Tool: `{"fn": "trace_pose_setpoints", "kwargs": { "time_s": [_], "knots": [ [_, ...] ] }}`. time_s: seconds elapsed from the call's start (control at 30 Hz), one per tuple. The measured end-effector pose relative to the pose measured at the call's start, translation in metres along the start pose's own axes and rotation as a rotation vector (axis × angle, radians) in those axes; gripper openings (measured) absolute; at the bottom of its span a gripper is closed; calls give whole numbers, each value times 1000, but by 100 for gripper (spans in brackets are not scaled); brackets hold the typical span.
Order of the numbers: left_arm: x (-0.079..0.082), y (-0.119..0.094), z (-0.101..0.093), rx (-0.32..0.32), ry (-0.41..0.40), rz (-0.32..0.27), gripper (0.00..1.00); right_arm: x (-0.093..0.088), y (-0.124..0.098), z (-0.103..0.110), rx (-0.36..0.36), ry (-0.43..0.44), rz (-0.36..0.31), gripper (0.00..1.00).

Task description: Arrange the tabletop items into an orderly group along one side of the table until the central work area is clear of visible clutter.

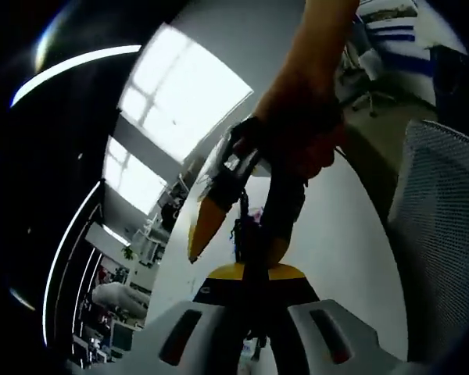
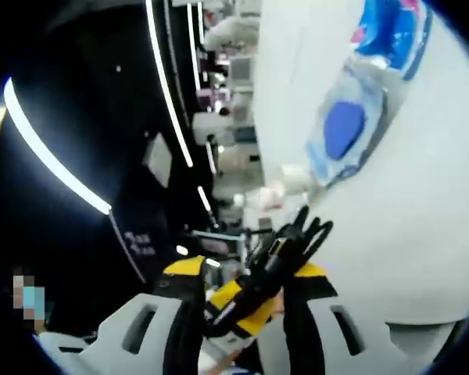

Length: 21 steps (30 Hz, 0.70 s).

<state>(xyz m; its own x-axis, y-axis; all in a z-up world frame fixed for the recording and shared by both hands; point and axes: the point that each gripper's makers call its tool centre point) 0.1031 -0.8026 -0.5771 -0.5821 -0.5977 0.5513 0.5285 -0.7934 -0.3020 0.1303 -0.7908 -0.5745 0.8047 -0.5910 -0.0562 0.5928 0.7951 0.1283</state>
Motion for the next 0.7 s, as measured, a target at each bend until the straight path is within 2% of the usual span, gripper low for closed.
{"fn": "trace_pose_setpoints", "kwargs": {
  "time_s": [0.03,0.07,0.1,0.17,0.23,0.3,0.4,0.43,0.5,0.53,0.63,0.7],
  "knots": [
    [0,-1,-1,-5,23,2,5,-1,-1,-4,-17,-7,20,23],
    [3,-2,-2,-14,20,-17,5,-1,-4,-14,-64,-71,41,15],
    [5,-2,-6,-40,31,-25,6,-1,-3,-12,-50,-91,42,14],
    [4,-2,-8,-39,10,-13,6,0,-1,-7,-43,-128,51,12],
    [3,-2,-12,-50,-143,1,8,3,0,-7,-67,-240,74,11],
    [-2,-3,-10,-38,-245,9,11,8,0,-6,-86,-308,72,11],
    [-6,-4,-5,-29,-374,19,22,16,-1,-1,-90,-389,45,10],
    [-7,-5,-4,-42,-459,12,31,17,-1,4,-89,-440,35,10],
    [-14,-7,-2,-46,-651,48,48,22,-5,9,-83,-523,34,10],
    [-16,-8,0,-38,-707,45,57,22,-6,10,-86,-544,40,10],
    [-32,-15,7,-1,-964,82,71,34,-16,7,-104,-613,44,10],
    [-39,-20,18,41,-1205,50,81,38,-21,7,-109,-667,38,10]
  ]
}}
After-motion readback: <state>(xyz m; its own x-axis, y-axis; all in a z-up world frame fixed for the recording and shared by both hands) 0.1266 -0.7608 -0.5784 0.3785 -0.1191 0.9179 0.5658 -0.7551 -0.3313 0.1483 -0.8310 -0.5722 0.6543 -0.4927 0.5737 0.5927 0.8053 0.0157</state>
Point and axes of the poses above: the point that each gripper's makers call its tool centre point, and the gripper's own axes: y roughly forward along the fingers, z roughly to its left, x roughly out of its top, and after that the axes turned 11 degrees about x, right-handed
